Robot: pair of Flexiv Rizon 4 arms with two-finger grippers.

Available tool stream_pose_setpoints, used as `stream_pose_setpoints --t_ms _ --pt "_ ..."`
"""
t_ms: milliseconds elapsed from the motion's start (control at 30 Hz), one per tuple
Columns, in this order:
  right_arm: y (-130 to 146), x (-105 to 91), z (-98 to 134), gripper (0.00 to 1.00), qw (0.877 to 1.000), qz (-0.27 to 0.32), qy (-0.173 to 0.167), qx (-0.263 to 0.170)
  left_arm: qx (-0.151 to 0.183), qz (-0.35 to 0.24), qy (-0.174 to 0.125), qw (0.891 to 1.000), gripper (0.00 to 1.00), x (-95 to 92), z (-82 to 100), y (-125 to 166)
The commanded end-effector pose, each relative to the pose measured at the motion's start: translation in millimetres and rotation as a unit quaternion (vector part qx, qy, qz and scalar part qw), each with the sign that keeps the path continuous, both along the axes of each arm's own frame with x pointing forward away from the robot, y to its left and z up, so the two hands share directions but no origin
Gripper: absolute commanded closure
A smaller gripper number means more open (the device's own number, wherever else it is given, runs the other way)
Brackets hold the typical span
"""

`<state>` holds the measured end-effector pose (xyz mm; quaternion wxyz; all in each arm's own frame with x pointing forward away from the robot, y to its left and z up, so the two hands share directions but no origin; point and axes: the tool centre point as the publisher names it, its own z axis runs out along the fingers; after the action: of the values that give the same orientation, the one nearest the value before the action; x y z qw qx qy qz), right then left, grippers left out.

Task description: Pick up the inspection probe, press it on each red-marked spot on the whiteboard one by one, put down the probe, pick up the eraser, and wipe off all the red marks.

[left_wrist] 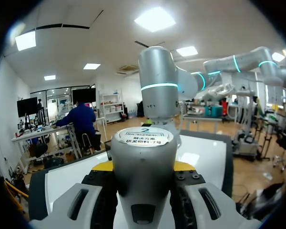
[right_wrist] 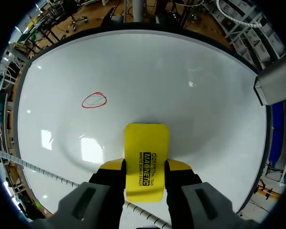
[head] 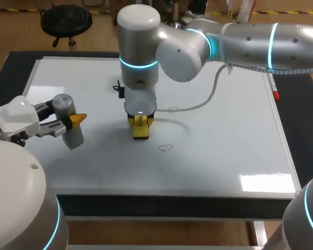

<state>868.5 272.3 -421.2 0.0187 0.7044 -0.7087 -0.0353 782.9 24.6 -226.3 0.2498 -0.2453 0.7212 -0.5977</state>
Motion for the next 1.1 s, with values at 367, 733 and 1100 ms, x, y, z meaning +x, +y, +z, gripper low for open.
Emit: stream_pose_setpoints --t_ms 367,733,1100 --pt "-37 2.1 -6 1.00 0.999 -0.033 0.009 -0.015 0.000 0.004 -0.002 1.000 1.00 1.4 -0.1 -3" --pt "-61 6.1 -3 1.00 0.998 -0.060 0.008 -0.020 0.000 0.004 -0.002 1.000 1.00 1.4 -0.1 -3" --pt "-77 20.4 35 1.00 0.997 -0.076 -0.008 -0.005 0.000 0.004 -0.002 1.000 1.00 1.4 -0.1 -3"
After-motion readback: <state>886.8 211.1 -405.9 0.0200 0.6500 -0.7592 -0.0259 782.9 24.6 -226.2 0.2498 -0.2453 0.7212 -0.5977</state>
